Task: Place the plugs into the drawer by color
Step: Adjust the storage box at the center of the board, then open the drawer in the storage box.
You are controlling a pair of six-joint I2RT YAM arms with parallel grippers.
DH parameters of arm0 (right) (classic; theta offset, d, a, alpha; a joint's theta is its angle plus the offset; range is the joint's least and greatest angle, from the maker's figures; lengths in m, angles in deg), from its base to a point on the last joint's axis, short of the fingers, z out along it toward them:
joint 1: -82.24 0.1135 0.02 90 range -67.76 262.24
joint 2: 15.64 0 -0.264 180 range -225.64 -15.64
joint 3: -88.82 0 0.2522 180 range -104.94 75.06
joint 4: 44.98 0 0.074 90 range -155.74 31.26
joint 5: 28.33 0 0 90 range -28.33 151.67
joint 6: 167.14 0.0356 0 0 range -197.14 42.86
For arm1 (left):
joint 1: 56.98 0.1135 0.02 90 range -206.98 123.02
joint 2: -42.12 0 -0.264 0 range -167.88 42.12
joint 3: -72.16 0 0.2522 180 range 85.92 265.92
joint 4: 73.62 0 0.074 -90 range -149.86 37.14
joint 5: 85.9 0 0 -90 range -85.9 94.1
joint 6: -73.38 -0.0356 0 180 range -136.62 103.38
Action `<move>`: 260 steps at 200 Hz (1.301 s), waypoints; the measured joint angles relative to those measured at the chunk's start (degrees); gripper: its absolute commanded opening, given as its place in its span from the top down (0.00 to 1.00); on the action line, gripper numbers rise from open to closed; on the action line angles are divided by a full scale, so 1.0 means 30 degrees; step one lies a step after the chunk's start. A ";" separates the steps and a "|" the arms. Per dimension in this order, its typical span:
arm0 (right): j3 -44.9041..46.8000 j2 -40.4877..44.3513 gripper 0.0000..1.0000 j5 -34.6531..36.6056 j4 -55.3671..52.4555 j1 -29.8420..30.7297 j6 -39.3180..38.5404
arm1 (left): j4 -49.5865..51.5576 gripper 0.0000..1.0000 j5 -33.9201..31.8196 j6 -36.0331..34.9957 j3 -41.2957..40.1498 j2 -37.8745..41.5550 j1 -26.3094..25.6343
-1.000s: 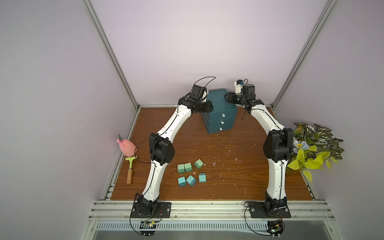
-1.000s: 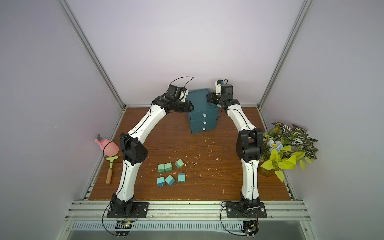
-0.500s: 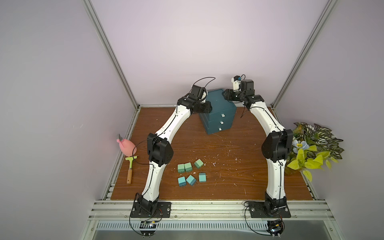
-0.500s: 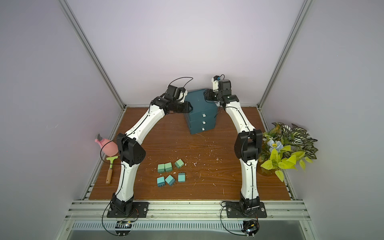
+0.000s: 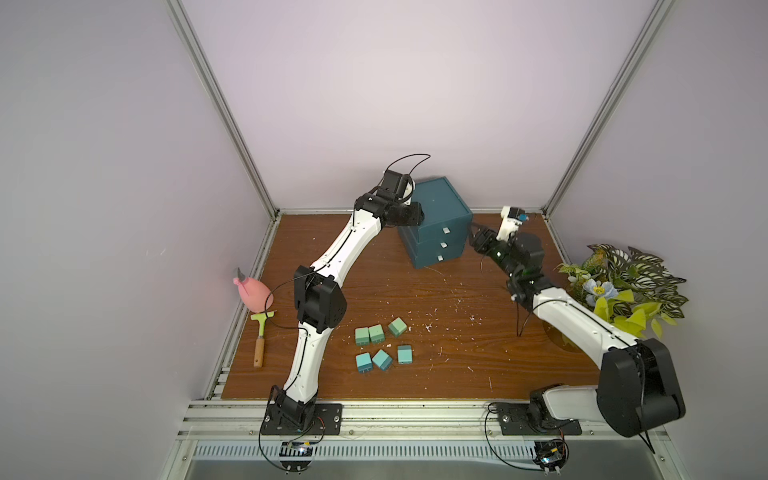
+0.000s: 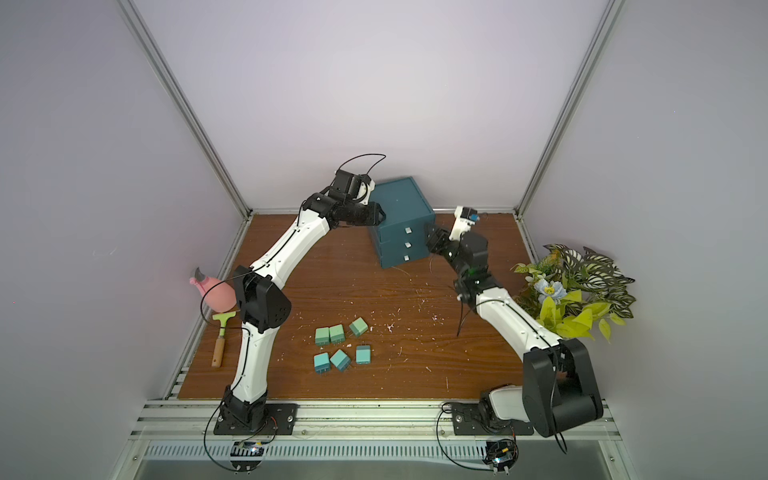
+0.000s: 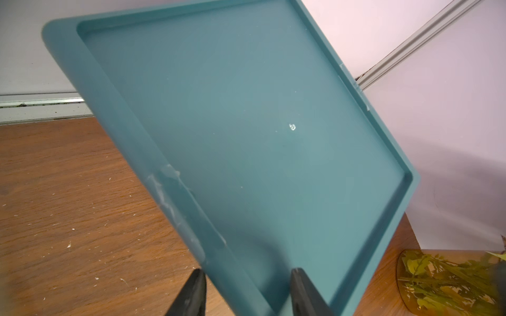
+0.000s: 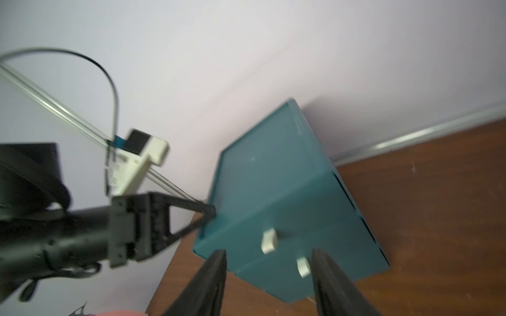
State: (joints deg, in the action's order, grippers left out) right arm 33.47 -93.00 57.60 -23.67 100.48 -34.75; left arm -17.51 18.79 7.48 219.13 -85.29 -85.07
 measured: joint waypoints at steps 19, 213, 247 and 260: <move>0.1953 -0.0903 0.46 0.0415 0.1814 0.0481 0.2069 | -0.0015 0.56 0.0000 0.0051 0.0000 0.0000 0.0000; -0.0495 -1.1599 0.53 -0.3264 1.3041 0.0539 1.0950 | -0.0692 0.50 -0.0233 0.0000 -0.0780 0.0313 0.0015; -0.0962 -1.2167 0.55 -0.3264 1.3376 0.0481 1.1227 | -0.0707 0.49 -0.0197 -0.0022 -0.0794 0.0313 0.0015; -0.1137 -1.2437 0.55 -0.3300 1.3413 0.0408 1.1315 | -0.0758 0.51 -0.0204 -0.0022 -0.0845 0.0321 0.0015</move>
State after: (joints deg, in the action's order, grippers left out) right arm 30.06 -130.31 47.70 16.57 101.70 -0.80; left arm -19.78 18.18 7.41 216.59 -84.33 -85.03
